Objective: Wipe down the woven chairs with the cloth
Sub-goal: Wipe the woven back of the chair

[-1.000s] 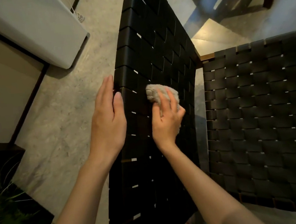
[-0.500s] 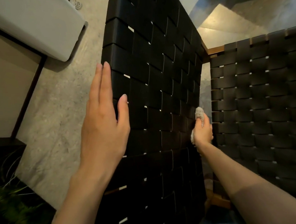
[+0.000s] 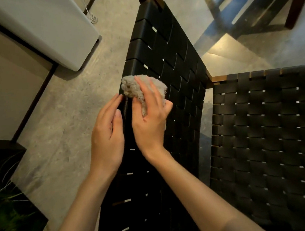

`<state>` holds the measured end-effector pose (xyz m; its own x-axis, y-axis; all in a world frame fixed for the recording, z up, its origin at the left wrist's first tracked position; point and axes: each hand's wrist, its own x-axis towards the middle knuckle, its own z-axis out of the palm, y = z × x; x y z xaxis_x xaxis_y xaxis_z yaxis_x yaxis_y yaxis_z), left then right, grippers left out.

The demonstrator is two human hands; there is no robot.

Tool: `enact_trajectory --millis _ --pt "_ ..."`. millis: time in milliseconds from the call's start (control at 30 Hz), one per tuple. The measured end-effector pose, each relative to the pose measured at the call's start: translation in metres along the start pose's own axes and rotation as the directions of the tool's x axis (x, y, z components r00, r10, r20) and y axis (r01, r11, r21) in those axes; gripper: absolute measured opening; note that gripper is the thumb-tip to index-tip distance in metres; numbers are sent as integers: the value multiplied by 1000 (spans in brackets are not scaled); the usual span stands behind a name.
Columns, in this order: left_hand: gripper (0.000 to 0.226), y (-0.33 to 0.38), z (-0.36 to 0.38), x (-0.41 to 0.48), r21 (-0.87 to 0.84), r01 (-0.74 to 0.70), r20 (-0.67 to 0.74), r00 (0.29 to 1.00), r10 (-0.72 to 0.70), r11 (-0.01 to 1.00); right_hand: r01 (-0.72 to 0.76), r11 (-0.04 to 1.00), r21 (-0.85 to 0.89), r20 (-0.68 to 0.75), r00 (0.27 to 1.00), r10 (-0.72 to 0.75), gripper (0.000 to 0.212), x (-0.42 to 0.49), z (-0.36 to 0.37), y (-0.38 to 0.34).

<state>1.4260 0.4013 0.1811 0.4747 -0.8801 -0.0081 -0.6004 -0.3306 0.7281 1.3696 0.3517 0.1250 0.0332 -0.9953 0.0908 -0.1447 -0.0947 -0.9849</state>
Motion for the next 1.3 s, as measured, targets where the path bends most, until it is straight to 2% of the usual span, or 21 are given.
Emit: enact_trajectory --millis 67,133,200,267,433,500,600,733,800,867,933,1067,1133,1300 --pt "40 0 2 6 17 29 -10 1000 -28 999 69 996 -52 -1 998 -69 43 7 3 0" --pt "43 1 5 12 28 56 0 998 -56 998 66 990 -121 -19 997 -69 44 8 1 15" --pt "45 3 11 21 64 46 24 999 -48 997 -66 984 -165 -81 995 53 45 12 -3 42" --pt "48 7 15 29 169 -20 56 998 10 985 -186 964 -189 -140 977 161 47 14 -9 70" --pt "60 13 31 50 407 -180 126 982 140 896 -359 901 -243 -164 931 327 47 21 -33 150" --pt "62 12 33 52 461 -198 132 979 154 865 -482 843 -239 -181 875 449 47 24 -44 179" --pt "63 11 33 52 454 -212 134 976 169 865 -632 730 -260 -200 775 600 44 21 -59 217" --pt "63 10 34 51 464 -213 132 976 170 860 -779 591 -211 -227 627 745 41 19 -65 239" --pt "63 11 34 50 459 -209 130 977 168 863 -810 566 -156 -252 586 770 40 22 -64 233" --pt "63 12 33 50 448 -203 126 978 164 871 -776 621 -115 -248 627 738 40 25 -60 214" --pt "61 12 33 50 421 -200 119 979 164 885 -663 744 -79 -202 742 639 40 29 -50 183" --pt "54 11 31 52 326 -177 80 984 160 929 -278 960 17 -67 958 279 43 44 -24 91" --pt "50 11 31 53 266 -144 44 990 137 953 -78 996 33 -34 996 79 42 58 -11 51" --pt "47 10 29 53 187 -121 23 993 119 975 137 990 -32 -5 991 -137 40 95 8 2"
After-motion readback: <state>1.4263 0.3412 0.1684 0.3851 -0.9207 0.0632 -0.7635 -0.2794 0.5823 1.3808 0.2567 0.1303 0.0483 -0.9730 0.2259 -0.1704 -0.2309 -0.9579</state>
